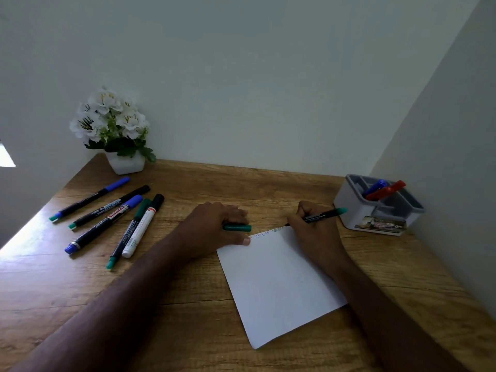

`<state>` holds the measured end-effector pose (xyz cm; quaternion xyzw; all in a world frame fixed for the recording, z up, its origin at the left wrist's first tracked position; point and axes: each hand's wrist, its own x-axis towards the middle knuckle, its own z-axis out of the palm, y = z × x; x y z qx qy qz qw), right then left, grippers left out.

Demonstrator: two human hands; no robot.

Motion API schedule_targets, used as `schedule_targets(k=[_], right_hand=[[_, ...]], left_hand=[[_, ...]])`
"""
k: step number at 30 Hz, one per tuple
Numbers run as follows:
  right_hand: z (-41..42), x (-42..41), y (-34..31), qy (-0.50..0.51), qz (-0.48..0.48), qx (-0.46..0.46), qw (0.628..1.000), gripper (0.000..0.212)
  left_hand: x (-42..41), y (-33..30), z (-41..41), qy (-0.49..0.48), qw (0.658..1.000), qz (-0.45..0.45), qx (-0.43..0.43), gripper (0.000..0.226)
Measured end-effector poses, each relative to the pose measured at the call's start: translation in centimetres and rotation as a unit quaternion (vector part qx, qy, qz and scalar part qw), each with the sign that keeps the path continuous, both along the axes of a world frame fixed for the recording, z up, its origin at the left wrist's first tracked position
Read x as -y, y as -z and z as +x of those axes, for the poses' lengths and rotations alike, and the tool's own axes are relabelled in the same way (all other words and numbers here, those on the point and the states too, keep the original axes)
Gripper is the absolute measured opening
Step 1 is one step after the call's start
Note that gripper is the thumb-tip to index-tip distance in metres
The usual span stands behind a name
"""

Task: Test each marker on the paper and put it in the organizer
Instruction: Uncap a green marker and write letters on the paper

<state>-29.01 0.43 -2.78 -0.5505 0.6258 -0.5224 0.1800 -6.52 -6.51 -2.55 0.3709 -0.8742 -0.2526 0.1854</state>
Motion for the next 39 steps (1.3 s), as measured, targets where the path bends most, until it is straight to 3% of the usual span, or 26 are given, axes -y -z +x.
schedule_targets(k=[5,10,14,17,19,29,35,39], right_hand=[[-0.2,-0.6,-0.7,-0.002,-0.075,-0.005,0.997,0.019],[0.3,-0.8,-1.0,-0.071,-0.093,-0.064,0.991,0.010],[0.8,-1.5,-1.5,-0.168,-0.081,0.008,0.982,0.027],[1.1,-1.7,-1.7,-0.193,-0.076,0.072,0.976,0.007],[1.1,-1.8,-1.6,-0.192,-0.091,0.099,0.972,0.009],[1.3,-1.8,-1.5,-0.192,-0.080,0.098,0.973,0.016],[1.0,-1.9,-1.6,-0.233,-0.054,0.167,0.957,0.015],[1.2,-1.9,-1.6,-0.215,-0.046,0.120,0.968,0.014]], left_hand=[[0.3,-0.2,0.6,0.002,0.998,0.011,-0.057,0.043],[0.1,-0.2,0.4,-0.002,0.999,-0.020,-0.045,0.024],[-0.3,-0.3,0.2,-0.040,0.992,-0.017,-0.117,0.020],[-0.6,-0.6,0.1,-0.023,0.988,-0.022,-0.154,0.017],[-0.7,-0.8,0.0,-0.012,0.987,-0.027,-0.157,0.016],[-1.5,-1.4,-0.3,0.031,0.985,-0.029,-0.169,0.016],[-2.3,-2.0,-0.8,0.030,0.980,0.005,-0.195,0.014],[-3.0,-2.1,-1.5,0.053,0.977,0.048,-0.202,0.014]])
